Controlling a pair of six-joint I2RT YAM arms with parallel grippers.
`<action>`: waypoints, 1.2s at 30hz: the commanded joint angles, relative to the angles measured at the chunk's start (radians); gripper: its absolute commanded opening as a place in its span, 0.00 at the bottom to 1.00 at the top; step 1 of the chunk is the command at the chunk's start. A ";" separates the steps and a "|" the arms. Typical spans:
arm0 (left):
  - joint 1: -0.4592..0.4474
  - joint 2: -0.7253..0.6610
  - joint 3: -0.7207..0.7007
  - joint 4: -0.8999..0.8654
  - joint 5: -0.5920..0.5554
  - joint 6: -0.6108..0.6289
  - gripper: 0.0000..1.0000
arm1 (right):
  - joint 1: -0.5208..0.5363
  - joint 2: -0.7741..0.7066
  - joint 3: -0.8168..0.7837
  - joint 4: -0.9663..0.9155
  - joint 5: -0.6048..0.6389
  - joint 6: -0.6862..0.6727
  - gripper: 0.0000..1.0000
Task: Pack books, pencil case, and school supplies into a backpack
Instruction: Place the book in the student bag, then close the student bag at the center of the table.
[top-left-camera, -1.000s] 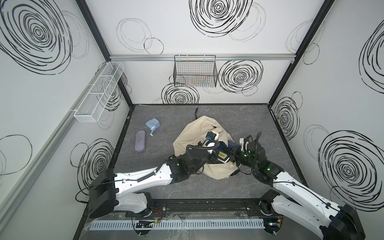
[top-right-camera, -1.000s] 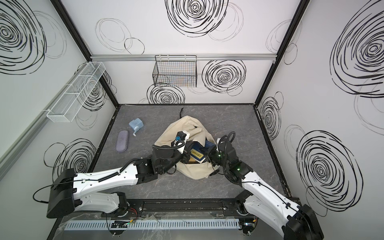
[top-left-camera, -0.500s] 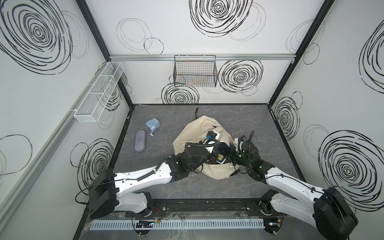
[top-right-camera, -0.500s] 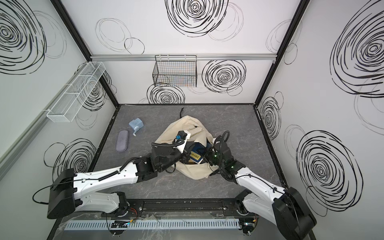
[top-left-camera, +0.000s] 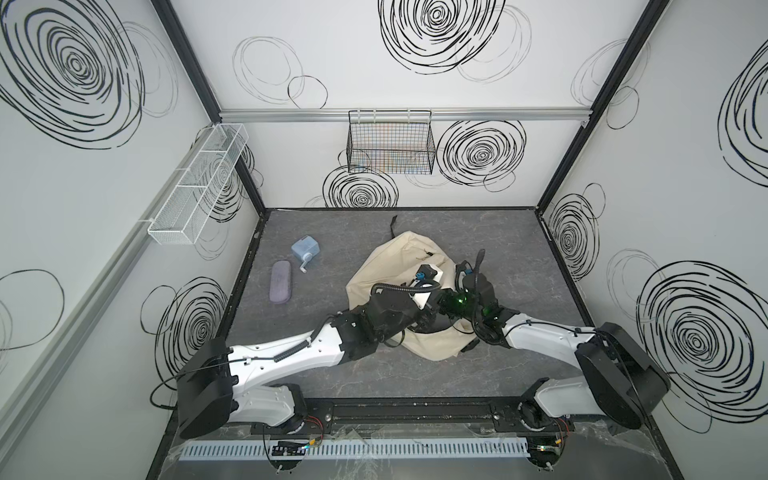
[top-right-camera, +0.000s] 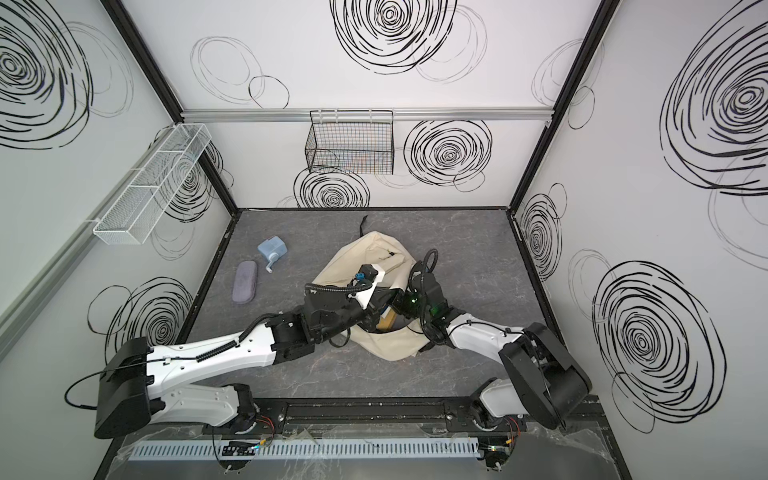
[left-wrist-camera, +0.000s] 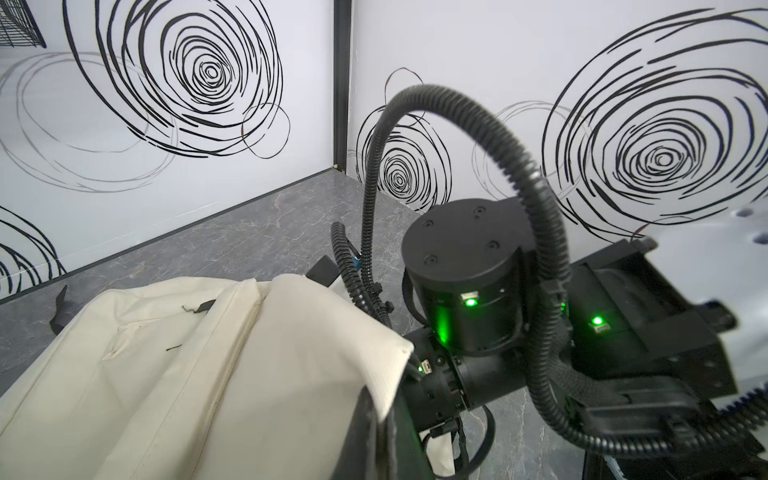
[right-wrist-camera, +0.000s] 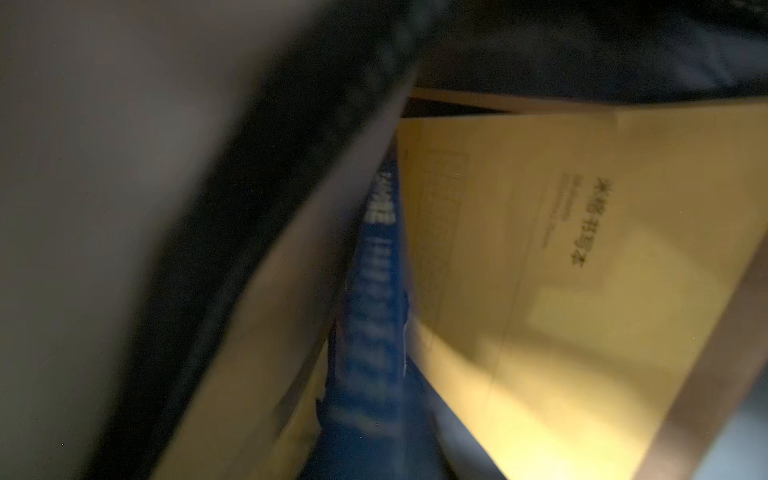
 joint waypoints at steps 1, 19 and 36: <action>0.007 -0.015 0.046 0.065 0.031 0.006 0.00 | -0.016 -0.026 0.037 -0.110 0.039 -0.074 0.58; 0.002 0.056 -0.002 0.134 0.047 -0.062 0.00 | -0.086 -0.620 -0.077 -0.734 0.213 -0.234 0.79; 0.251 -0.414 -0.212 -0.203 0.078 0.012 0.89 | 0.418 -0.405 0.395 -1.073 0.571 -0.584 0.47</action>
